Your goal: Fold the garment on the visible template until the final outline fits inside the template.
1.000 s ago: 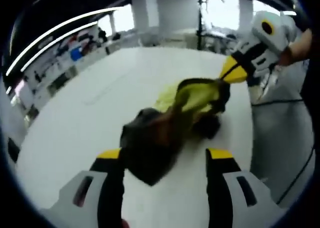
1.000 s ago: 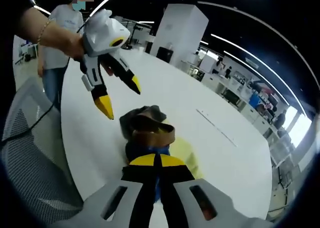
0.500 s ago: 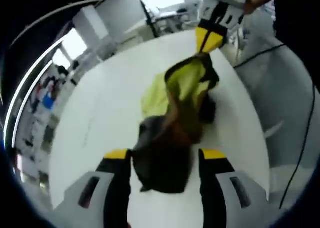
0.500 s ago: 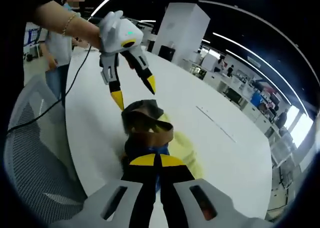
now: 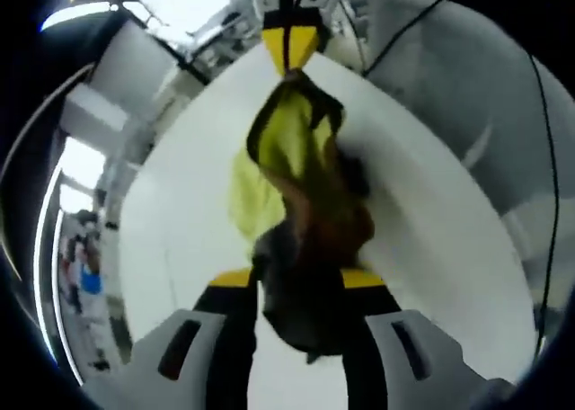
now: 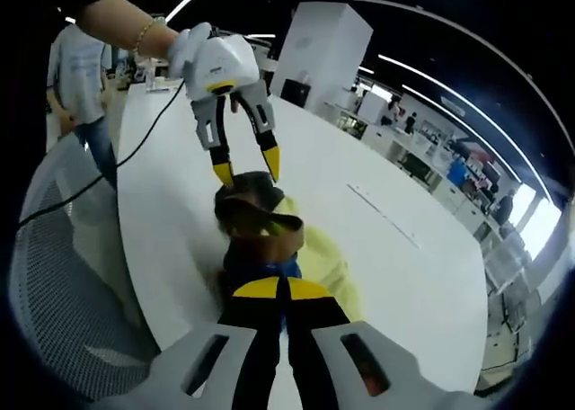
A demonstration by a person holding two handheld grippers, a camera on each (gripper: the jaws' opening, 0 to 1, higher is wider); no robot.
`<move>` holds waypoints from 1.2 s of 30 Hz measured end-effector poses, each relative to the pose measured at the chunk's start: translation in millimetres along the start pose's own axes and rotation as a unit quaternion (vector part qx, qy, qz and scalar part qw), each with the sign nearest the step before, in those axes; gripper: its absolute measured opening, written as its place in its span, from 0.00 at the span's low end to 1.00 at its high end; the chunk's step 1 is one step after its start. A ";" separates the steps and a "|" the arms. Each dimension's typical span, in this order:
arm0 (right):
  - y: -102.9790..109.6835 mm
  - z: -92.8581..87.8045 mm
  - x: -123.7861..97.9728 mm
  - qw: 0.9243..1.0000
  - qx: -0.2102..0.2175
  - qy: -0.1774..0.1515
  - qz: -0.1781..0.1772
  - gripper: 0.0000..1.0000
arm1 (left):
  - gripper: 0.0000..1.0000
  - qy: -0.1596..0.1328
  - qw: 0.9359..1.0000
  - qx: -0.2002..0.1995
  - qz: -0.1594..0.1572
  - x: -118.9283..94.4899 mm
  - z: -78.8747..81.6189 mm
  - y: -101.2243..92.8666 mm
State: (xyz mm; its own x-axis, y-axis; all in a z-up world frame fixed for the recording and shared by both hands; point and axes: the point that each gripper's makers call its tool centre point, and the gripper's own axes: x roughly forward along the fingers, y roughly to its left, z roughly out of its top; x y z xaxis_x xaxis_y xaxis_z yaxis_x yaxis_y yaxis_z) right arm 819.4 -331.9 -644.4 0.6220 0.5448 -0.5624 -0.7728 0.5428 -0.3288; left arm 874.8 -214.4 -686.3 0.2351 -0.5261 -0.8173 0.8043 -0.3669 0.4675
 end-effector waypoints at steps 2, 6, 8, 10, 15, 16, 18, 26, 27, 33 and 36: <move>-0.5 -0.3 -0.9 1.000 0.001 0.000 0.000 0.01 | 0.14 0.001 1.000 0.006 0.000 2.1 2.0 -0.1; -2.6 -2.4 -2.3 1.000 0.002 0.002 -0.003 0.01 | 0.00 -0.014 1.000 -0.022 0.015 2.2 6.3 6.6; -3.3 -3.7 -2.8 1.000 0.002 0.003 -0.004 0.01 | 0.00 -0.027 0.998 -0.051 0.016 0.6 8.4 8.3; -3.6 -5.0 -3.2 1.000 0.005 0.004 -0.003 0.01 | 0.00 -0.036 0.996 -0.079 0.022 -2.6 7.7 9.9; -2.3 -3.9 -2.2 1.000 0.016 0.000 0.001 0.01 | 0.00 -0.053 0.983 -0.169 0.037 -13.1 0.9 10.5; -2.2 -3.1 -1.7 1.000 0.023 -0.003 0.002 0.01 | 0.00 -0.056 0.979 -0.192 0.036 -15.2 0.4 10.1; -2.5 -2.9 -0.6 1.000 0.029 -0.005 0.003 0.01 | 0.00 -0.071 0.971 -0.224 0.050 -20.5 1.1 14.3; 3.7 -6.0 2.2 0.998 0.064 -0.006 0.014 0.02 | 0.00 -0.105 0.941 -0.307 0.101 -56.6 6.7 38.4; 3.5 -6.0 2.0 0.998 0.068 -0.008 0.013 0.02 | 0.00 -0.106 0.939 -0.311 0.104 -59.6 7.9 40.3; 5.8 -8.1 -0.1 0.997 0.079 -0.009 0.013 0.03 | 0.00 -0.122 0.919 -0.355 0.120 -76.7 15.6 56.2; 7.6 -8.4 -2.5 0.996 0.082 -0.011 0.015 0.03 | 0.00 -0.128 0.912 -0.369 0.127 -83.3 19.2 64.2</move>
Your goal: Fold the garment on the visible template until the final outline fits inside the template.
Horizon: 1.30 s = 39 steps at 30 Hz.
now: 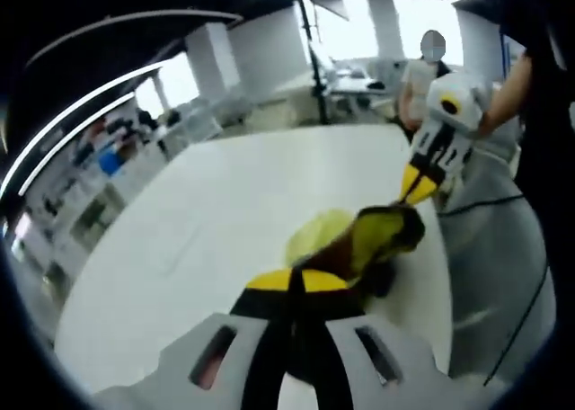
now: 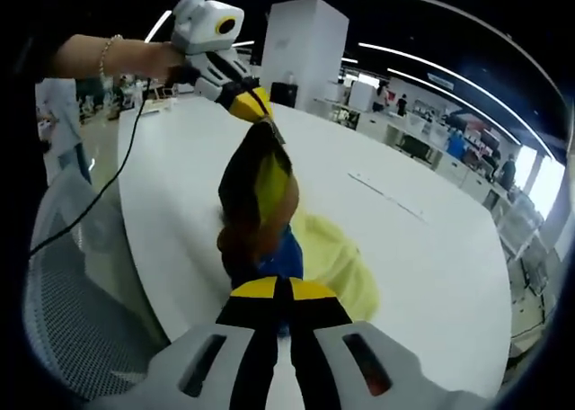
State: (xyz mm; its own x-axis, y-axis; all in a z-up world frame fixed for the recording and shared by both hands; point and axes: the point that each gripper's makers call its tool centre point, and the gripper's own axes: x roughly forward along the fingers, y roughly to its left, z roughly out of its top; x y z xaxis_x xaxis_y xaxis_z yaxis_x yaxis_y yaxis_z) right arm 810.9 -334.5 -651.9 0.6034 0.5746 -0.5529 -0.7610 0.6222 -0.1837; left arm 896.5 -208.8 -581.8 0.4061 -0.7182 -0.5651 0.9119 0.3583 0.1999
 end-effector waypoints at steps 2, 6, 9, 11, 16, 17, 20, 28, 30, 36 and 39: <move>0.4 -0.1 -3.1 1.000 0.003 -0.002 -0.001 0.03 | 0.00 0.000 1.000 -0.001 0.003 -0.6 4.0 1.6; 5.7 0.8 -11.5 0.999 -0.036 0.003 -0.006 0.09 | 0.00 0.003 1.000 -0.003 0.007 -1.2 9.4 3.9; 19.4 1.9 -14.2 0.998 -0.055 0.010 0.007 0.13 | 0.00 0.002 1.000 -0.004 0.010 -0.8 11.4 4.6; 26.3 4.5 -13.6 0.997 -0.071 0.011 0.011 0.18 | 0.00 0.000 1.000 -0.007 0.010 -0.8 13.6 4.8; 46.0 13.3 3.8 0.996 -0.082 0.010 0.029 0.25 | 0.00 -0.002 1.000 -0.018 0.011 -2.8 18.9 4.4; 50.9 15.2 10.3 0.996 -0.087 0.012 0.033 0.25 | 0.00 -0.003 1.000 -0.023 0.011 -3.7 20.3 4.2; 59.7 19.5 26.0 0.991 -0.127 0.016 0.034 0.27 | 0.00 -0.003 0.999 -0.033 0.012 -5.8 23.2 4.5; 60.8 25.9 48.4 0.980 -0.198 0.015 -0.012 0.30 | 0.00 -0.008 0.999 -0.041 0.016 -9.8 27.7 8.3; 59.4 27.2 50.2 0.980 -0.197 0.016 -0.018 0.32 | 0.00 -0.008 0.999 -0.043 0.016 -10.4 28.5 8.9; 42.3 33.3 48.0 0.991 -0.125 0.008 -0.044 0.39 | 0.00 -0.010 0.999 -0.043 0.017 -11.5 28.9 8.9; 47.3 27.6 53.0 0.992 -0.126 0.015 -0.009 0.30 | 0.00 -0.010 0.999 -0.042 0.015 -11.2 28.8 8.3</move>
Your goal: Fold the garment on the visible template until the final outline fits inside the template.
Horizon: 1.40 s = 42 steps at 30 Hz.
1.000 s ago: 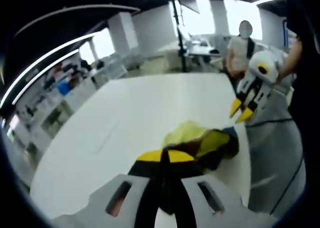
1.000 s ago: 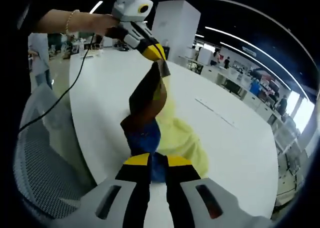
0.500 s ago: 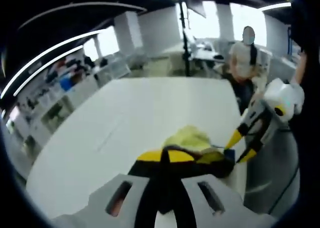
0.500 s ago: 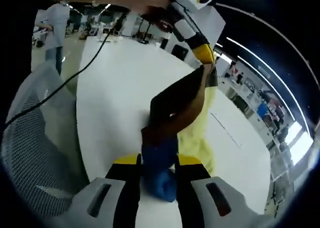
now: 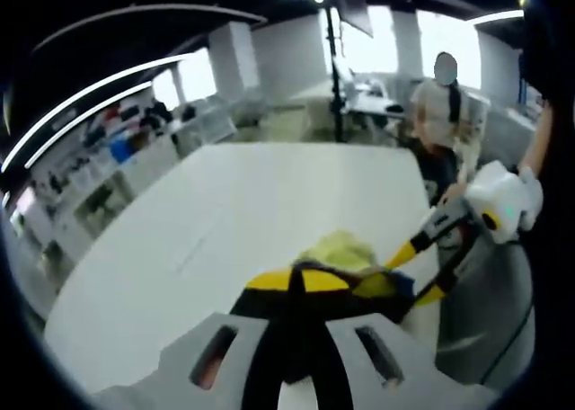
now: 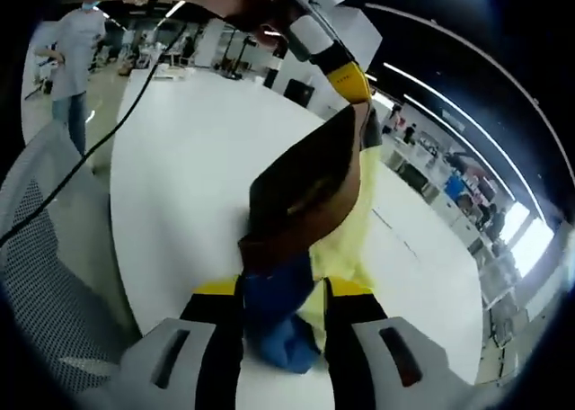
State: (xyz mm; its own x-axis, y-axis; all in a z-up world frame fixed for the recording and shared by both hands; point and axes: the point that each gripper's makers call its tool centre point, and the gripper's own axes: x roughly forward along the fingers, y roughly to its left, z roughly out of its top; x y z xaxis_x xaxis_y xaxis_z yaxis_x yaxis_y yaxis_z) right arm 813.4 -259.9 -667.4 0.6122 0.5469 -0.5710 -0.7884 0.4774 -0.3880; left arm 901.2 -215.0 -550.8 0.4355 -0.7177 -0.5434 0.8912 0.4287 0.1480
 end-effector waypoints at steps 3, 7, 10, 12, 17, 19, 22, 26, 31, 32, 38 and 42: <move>2.3 0.2 0.1 1.000 -0.008 0.002 0.006 0.23 | 0.00 0.000 1.000 0.002 0.000 0.7 0.3 0.7; 9.7 2.3 -5.5 1.000 -0.007 -0.003 0.015 0.11 | 0.00 0.001 1.000 0.002 0.005 0.0 -0.7 3.7; 14.2 0.4 -8.6 1.000 -0.003 -0.003 0.021 0.06 | 0.00 0.003 1.000 -0.001 0.006 0.0 -3.8 5.0; 17.4 0.9 -11.0 1.000 -0.002 -0.006 0.028 0.02 | 0.00 0.005 1.000 -0.003 0.006 -0.1 -5.8 5.7; 12.1 -2.1 -15.1 1.000 -0.006 -0.004 0.024 0.01 | 0.00 0.007 1.000 -0.004 0.007 -1.4 -8.2 5.6; 8.4 -1.5 -18.6 1.000 -0.007 -0.005 0.023 0.01 | 0.00 0.008 1.000 -0.003 0.009 -2.6 -8.9 6.1; 0.0 1.5 -27.2 1.000 -0.014 -0.010 0.018 0.01 | 0.00 0.013 1.000 0.003 0.016 -6.1 -11.6 8.2; -21.7 6.6 -42.0 1.000 -0.011 -0.014 -0.002 0.01 | 0.00 0.013 1.000 -0.001 0.024 -14.5 -15.5 9.4; -65.6 20.1 -64.9 0.998 -0.004 -0.025 -0.050 0.01 | 0.00 0.012 0.999 -0.008 0.031 -27.9 -17.7 5.3; -76.4 24.7 -69.8 0.998 -0.004 -0.030 -0.061 0.01 | 0.00 0.010 0.999 -0.008 0.032 -31.8 -16.6 3.8; -114.4 50.9 -89.7 0.994 -0.001 -0.058 -0.092 0.01 | 0.00 0.003 0.999 0.002 0.043 -49.2 -5.6 1.8; -138.7 72.8 -106.0 0.989 0.010 -0.090 -0.113 0.01 | 0.00 -0.013 0.998 0.006 0.058 -63.8 12.5 4.1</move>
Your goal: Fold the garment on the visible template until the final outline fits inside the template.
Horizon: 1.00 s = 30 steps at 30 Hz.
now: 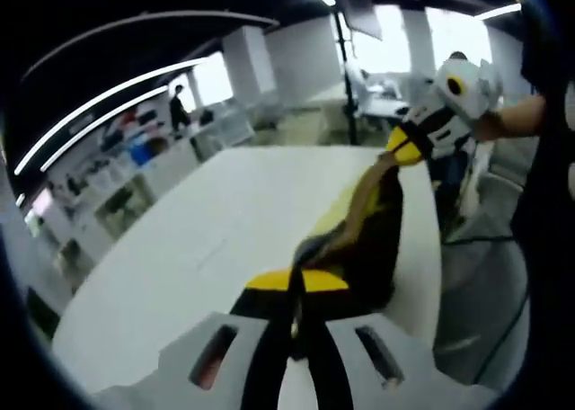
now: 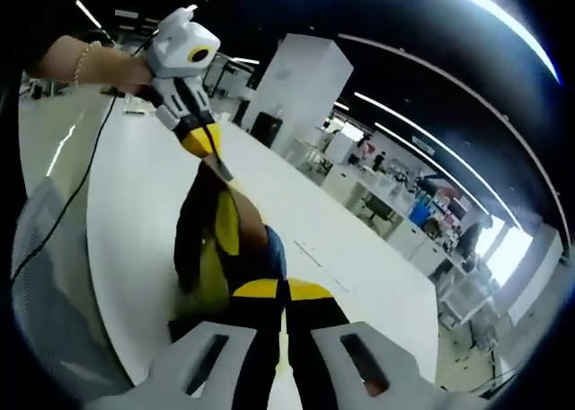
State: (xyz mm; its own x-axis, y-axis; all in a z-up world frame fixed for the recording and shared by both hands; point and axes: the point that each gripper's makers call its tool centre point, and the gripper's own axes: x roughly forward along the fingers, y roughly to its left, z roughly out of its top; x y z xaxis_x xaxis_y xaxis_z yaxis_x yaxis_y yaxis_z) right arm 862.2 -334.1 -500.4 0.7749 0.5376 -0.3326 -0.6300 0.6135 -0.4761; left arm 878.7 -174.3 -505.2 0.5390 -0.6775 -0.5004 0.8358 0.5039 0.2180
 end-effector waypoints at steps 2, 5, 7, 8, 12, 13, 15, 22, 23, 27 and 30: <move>-11.5 10.1 -3.2 1.000 -0.011 -0.007 -0.010 0.01 | 0.00 -0.011 1.000 -0.004 0.006 -5.5 8.9 1.9; -26.2 24.3 -7.5 0.999 -0.026 -0.017 -0.025 0.01 | 0.00 -0.024 0.999 -0.009 0.020 -15.3 24.4 5.2; -34.1 34.0 -9.9 0.999 -0.035 -0.026 -0.033 0.01 | 0.00 -0.030 0.999 -0.008 0.031 -19.5 31.7 7.9; -38.5 39.9 -11.3 0.998 -0.042 -0.030 -0.038 0.01 | 0.00 -0.036 0.999 -0.009 0.034 -22.6 37.1 8.3; -50.8 57.4 -16.4 0.996 -0.060 -0.041 -0.052 0.01 | 0.00 -0.053 0.997 -0.013 0.049 -32.3 52.3 10.7; -52.7 60.6 -17.7 0.996 -0.061 -0.045 -0.054 0.01 | 0.00 -0.059 0.997 -0.015 0.055 -36.0 57.1 11.7; -55.9 66.6 -20.1 0.995 -0.064 -0.051 -0.058 0.01 | 0.00 -0.067 0.996 -0.018 0.061 -40.9 63.0 13.1; -68.0 101.7 -35.0 0.990 -0.081 -0.084 -0.076 0.01 | 0.00 -0.117 0.989 -0.041 0.085 -70.9 94.8 20.0; -69.7 106.0 -37.0 0.990 -0.083 -0.089 -0.078 0.01 | 0.00 -0.121 0.988 -0.041 0.088 -74.8 98.3 20.6; -74.4 124.7 -45.4 0.986 -0.092 -0.106 -0.086 0.01 | 0.00 -0.136 0.985 -0.038 0.097 -89.8 112.3 20.7; -76.3 136.4 -51.8 0.984 -0.097 -0.118 -0.090 0.01 | 0.00 -0.145 0.983 -0.035 0.103 -99.2 119.9 20.8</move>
State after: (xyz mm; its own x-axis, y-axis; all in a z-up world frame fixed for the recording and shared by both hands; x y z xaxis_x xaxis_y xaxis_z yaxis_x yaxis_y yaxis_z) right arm 863.1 -329.8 -335.8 0.8256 0.5627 -0.0414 -0.4436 0.6020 -0.6640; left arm 855.2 -160.9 -350.5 0.7118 -0.6765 -0.1887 0.7019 0.6751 0.2273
